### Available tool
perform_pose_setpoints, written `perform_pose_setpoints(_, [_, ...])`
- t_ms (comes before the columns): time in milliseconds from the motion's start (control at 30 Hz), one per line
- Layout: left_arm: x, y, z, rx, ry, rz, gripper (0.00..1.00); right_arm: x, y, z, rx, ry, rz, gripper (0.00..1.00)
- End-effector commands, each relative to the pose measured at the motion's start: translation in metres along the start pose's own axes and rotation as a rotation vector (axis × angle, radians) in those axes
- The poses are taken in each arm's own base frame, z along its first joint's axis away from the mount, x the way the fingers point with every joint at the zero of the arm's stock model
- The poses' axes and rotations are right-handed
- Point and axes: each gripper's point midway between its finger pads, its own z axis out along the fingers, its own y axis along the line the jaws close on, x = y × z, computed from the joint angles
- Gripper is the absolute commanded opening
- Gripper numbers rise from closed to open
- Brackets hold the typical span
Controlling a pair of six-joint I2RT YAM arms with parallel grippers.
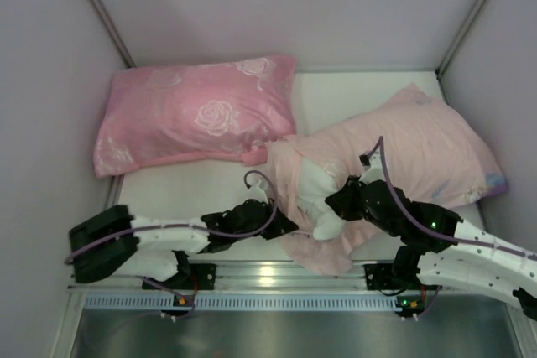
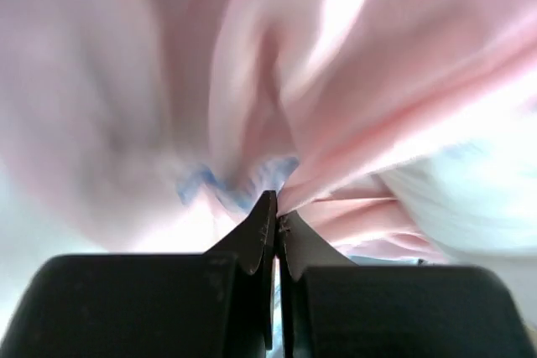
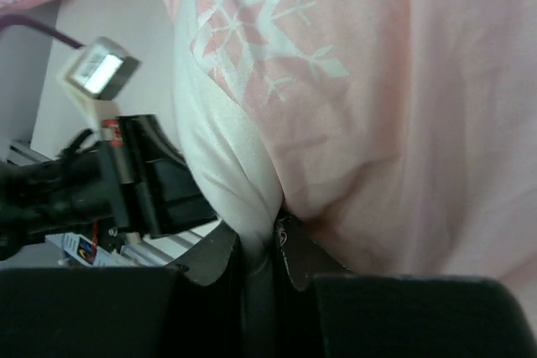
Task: Remove the pillowcase from the pillow
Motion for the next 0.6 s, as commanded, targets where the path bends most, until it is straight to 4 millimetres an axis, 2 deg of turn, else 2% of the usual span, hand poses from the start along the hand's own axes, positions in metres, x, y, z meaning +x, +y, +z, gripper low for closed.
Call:
perform_pose_setpoints(0, [-0.039,0.071,-0.049,-0.320,-0.248,0.022,0.00,-0.023,-0.018,-0.025,0.032,-0.116,0.105,0.00])
perform_pose_setpoints(33, [-0.042,0.069,-0.060,-0.325,-0.247,0.091,0.04,-0.012,-0.029,-0.025,0.045,-0.105,0.122,0.00])
perform_pose_setpoints(67, [-0.052,0.035,-0.072,-0.214,-0.276,0.106,0.16,-0.008,-0.034,-0.027,0.050,-0.099,0.126,0.00])
perform_pose_setpoints(133, [-0.049,0.009,-0.083,-0.129,-0.235,0.204,0.50,0.005,-0.039,-0.029,0.046,-0.057,0.112,0.00])
perform_pose_setpoints(167, [-0.055,-0.021,-0.091,-0.062,-0.241,0.228,0.56,0.010,-0.039,-0.029,0.038,-0.030,0.104,0.00])
perform_pose_setpoints(200, [-0.057,-0.033,-0.096,-0.048,-0.226,0.293,0.63,0.016,-0.039,-0.029,0.033,-0.008,0.090,0.00])
perform_pose_setpoints(233, [-0.058,-0.036,-0.100,-0.079,-0.208,0.334,0.69,0.022,-0.040,-0.028,0.031,0.012,0.075,0.00])
perform_pose_setpoints(267, [-0.070,-0.066,-0.103,-0.074,-0.221,0.360,0.78,0.025,-0.039,-0.028,0.025,0.023,0.071,0.00])
perform_pose_setpoints(333, [-0.080,-0.078,-0.102,-0.135,-0.214,0.467,0.82,0.034,-0.039,-0.028,0.022,0.048,0.052,0.00])
perform_pose_setpoints(367, [-0.084,-0.086,-0.099,-0.148,-0.210,0.490,0.90,0.034,-0.039,-0.028,0.021,0.047,0.050,0.00])
perform_pose_setpoints(400, [-0.090,-0.101,-0.086,-0.175,-0.201,0.534,0.93,0.036,-0.036,-0.030,0.004,0.050,0.047,0.00])
perform_pose_setpoints(433, [-0.095,-0.102,-0.078,-0.217,-0.205,0.548,0.96,0.034,-0.035,-0.032,0.000,0.047,0.051,0.00])
perform_pose_setpoints(467, [-0.097,-0.090,-0.073,-0.309,-0.184,0.566,0.97,0.033,-0.033,-0.035,-0.007,0.044,0.050,0.00])
perform_pose_setpoints(500, [-0.105,-0.101,-0.068,-0.329,-0.202,0.571,0.97,0.030,-0.032,-0.037,-0.015,0.037,0.051,0.00])
perform_pose_setpoints(533, [-0.101,-0.086,-0.047,-0.401,-0.166,0.597,0.97,0.025,-0.028,-0.042,-0.027,0.028,0.057,0.00])
perform_pose_setpoints(567, [-0.106,-0.080,-0.041,-0.443,-0.175,0.606,0.97,0.024,-0.030,-0.044,-0.023,0.028,0.052,0.00])
